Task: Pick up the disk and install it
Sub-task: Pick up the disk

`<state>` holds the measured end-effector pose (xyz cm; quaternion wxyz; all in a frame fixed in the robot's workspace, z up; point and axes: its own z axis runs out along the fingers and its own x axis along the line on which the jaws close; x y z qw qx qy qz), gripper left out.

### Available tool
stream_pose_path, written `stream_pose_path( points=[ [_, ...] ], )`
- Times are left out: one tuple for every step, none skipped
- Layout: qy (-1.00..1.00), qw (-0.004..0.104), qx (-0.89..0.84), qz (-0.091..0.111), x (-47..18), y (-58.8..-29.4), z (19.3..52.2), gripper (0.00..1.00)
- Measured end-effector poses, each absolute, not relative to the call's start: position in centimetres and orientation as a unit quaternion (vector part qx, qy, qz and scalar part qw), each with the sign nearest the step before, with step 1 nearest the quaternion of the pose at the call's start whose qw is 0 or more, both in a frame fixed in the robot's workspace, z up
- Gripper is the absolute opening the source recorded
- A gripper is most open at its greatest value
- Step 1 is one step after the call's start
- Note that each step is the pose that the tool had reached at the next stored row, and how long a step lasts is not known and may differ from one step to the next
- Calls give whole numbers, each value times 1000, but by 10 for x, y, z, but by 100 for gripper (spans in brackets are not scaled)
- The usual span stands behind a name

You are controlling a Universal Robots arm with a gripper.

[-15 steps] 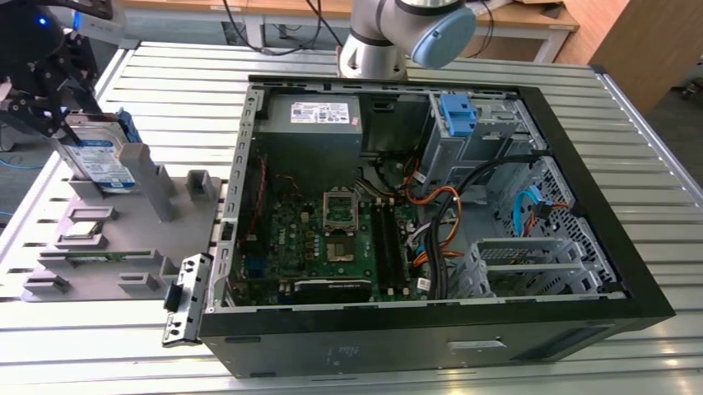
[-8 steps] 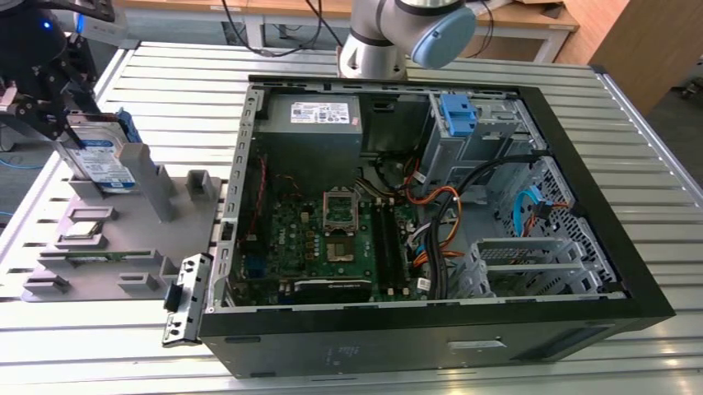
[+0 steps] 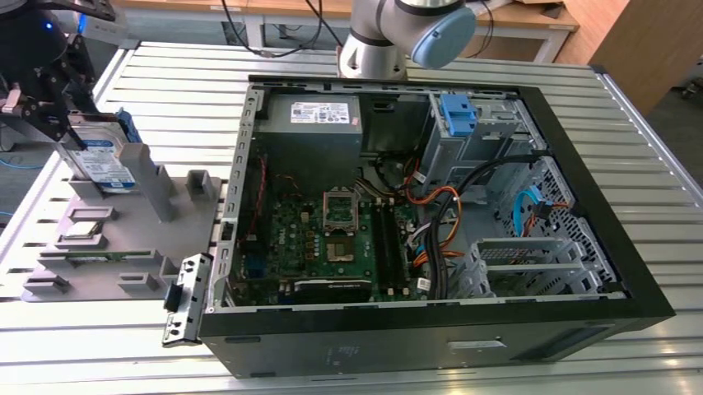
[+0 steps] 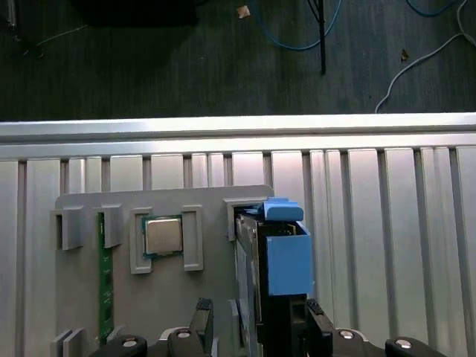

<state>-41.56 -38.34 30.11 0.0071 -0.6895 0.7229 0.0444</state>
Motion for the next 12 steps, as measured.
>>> stream_pose_path(
  points=[
    [722,7,-691,44,-416,-383,301,59],
    [721,7,-692,44,-416,-383,301,59],
    [720,8,-692,44,-416,-383,301,59],
    [720,8,-693,43,-416,-383,301,59],
    [719,9,-693,43,-417,-383,301,59],
    [719,9,-693,43,-417,-383,301,59],
    [719,9,-693,43,-417,-383,301,59],
    [719,9,-693,43,-417,-383,301,59],
    [719,9,-694,43,-417,-383,302,59],
    [719,9,-694,42,-417,-383,303,59],
    [719,9,-694,42,-417,-383,303,59],
    [719,10,-694,42,-417,-383,303,59]
  ],
)
